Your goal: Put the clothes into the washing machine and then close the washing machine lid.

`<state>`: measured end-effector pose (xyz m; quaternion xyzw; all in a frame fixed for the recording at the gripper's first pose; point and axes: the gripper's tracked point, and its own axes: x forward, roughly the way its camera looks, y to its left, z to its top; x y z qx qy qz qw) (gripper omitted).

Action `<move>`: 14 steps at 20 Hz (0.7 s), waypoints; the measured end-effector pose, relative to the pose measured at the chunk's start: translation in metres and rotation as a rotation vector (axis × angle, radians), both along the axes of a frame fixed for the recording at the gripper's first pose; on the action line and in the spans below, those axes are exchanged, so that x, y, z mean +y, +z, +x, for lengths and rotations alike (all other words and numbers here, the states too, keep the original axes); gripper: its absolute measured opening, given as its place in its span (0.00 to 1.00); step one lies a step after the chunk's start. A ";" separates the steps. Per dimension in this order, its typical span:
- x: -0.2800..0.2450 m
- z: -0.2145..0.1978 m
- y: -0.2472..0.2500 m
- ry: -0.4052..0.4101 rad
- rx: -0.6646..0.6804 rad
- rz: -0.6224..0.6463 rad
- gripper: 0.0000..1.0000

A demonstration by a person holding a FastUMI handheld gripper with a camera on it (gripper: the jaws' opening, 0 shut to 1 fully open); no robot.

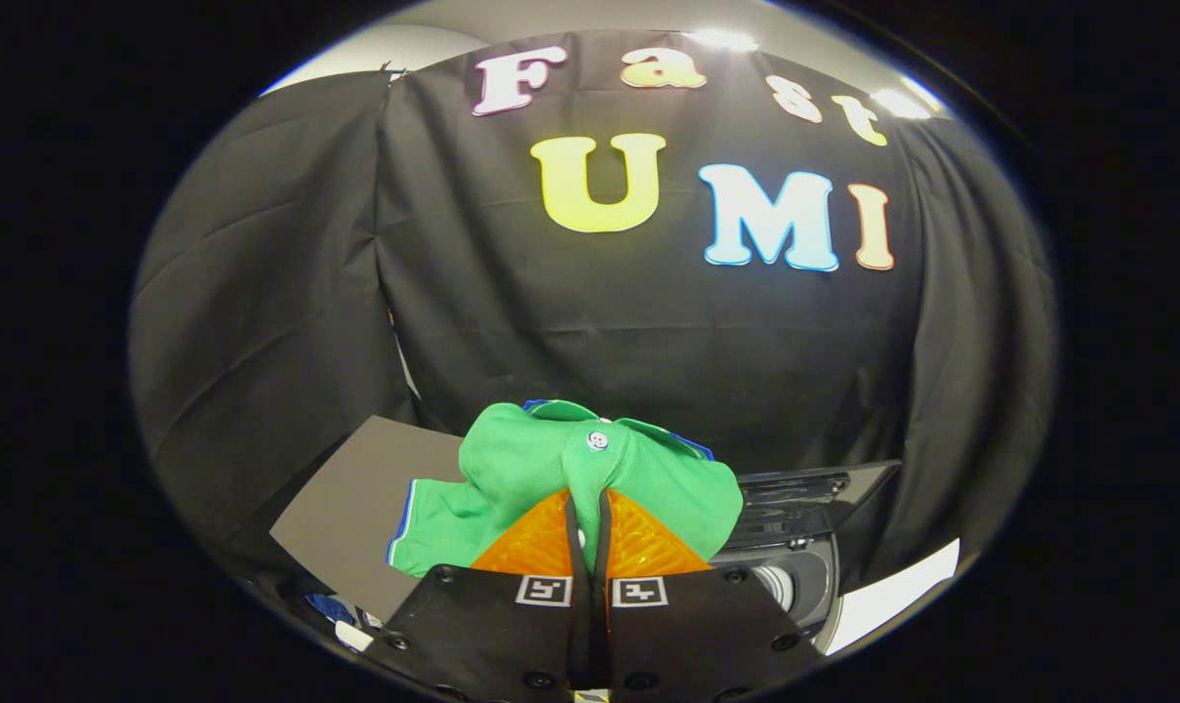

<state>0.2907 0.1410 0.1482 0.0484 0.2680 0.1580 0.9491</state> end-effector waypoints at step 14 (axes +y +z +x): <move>-0.142 0.002 -0.029 -0.085 0.016 0.013 0.01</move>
